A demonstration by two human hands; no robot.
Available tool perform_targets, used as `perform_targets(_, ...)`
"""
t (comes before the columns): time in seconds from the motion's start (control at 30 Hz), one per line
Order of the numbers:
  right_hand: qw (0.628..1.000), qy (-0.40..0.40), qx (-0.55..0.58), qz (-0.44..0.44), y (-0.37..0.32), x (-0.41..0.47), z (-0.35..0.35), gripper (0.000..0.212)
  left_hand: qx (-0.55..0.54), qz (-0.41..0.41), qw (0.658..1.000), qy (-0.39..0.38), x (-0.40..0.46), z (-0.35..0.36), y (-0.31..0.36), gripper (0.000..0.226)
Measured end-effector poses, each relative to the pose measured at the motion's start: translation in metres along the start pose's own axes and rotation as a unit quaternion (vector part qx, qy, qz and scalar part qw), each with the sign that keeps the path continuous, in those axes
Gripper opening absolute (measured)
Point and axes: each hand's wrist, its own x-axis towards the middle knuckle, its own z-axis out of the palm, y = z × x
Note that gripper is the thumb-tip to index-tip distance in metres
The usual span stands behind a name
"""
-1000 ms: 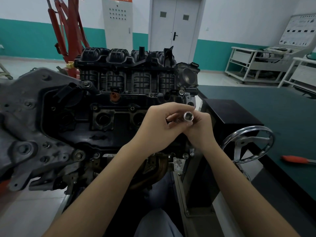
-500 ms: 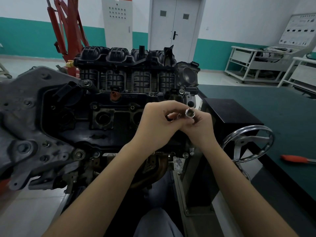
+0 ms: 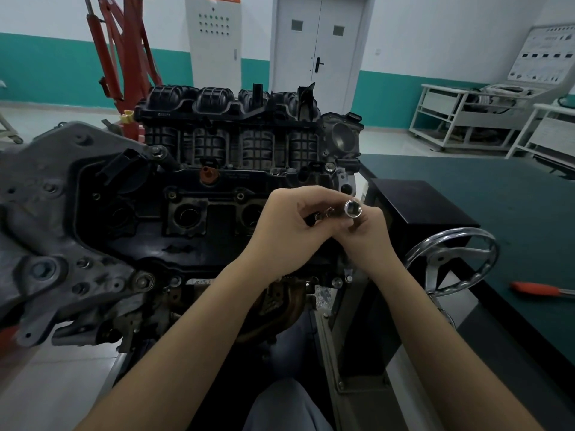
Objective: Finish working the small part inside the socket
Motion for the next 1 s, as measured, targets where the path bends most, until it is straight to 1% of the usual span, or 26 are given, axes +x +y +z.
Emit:
perform_targets(0.1,1.0,0.009,-0.002,0.013,0.002,0.0012,-0.001,0.029,0.003,0.006,1.0,-0.011,0.0004,0.0005,0.002,0.031)
perform_targets(0.17,0.999,0.02,0.015,0.023,0.0035,0.0006,-0.001,0.021,0.024,0.008,1.0,0.001,0.0011,0.0018,0.0038,0.031)
perform_targets(0.2,0.999,0.024,0.016,0.026,0.0033,-0.0001,-0.0005,0.02,0.033,0.009,0.999,0.007,0.001,0.0022,0.0039,0.032)
perform_targets(0.33,1.0,0.003,0.007,0.025,0.0006,-0.0023,-0.003,0.033,0.032,0.012,0.999,-0.004,0.0006,0.0025,0.0024,0.024)
perform_targets(0.43,1.0,-0.004,-0.012,0.023,-0.0033,-0.0015,-0.004,0.024,-0.011,-0.006,0.999,-0.031,0.0003,0.0,0.002,0.029)
perform_targets(0.53,1.0,-0.006,-0.022,0.017,-0.0054,0.0007,-0.0033,0.017,0.024,0.0,0.999,-0.024,0.0015,-0.0003,0.0035,0.031)
perform_targets(0.63,1.0,-0.002,-0.025,0.015,-0.0042,0.0005,-0.0025,0.022,0.058,-0.004,0.998,-0.004,0.0022,0.0,0.0023,0.026)
perform_targets(0.73,1.0,-0.009,-0.024,0.012,-0.0033,-0.0008,-0.0033,0.033,0.023,-0.005,1.0,-0.017,0.0018,-0.0006,0.0017,0.027)
perform_targets(0.8,1.0,-0.008,-0.024,0.009,-0.0022,0.0,-0.0029,0.03,-0.002,-0.011,1.0,-0.028,0.0008,-0.0011,0.0012,0.029)
perform_targets(0.87,1.0,0.004,-0.021,0.016,-0.002,0.0022,-0.0025,0.026,0.002,-0.017,0.999,-0.03,0.0003,0.0,0.0,0.027)
perform_targets(0.93,1.0,0.007,-0.014,0.014,-0.0021,0.0034,-0.0021,0.022,0.028,-0.02,0.999,-0.011,-0.0004,0.0017,-0.0008,0.024)
perform_targets(1.0,1.0,0.006,-0.013,0.012,-0.0009,0.0029,-0.0011,0.024,0.038,-0.024,0.999,0.004,-0.0002,0.0018,-0.0005,0.022)
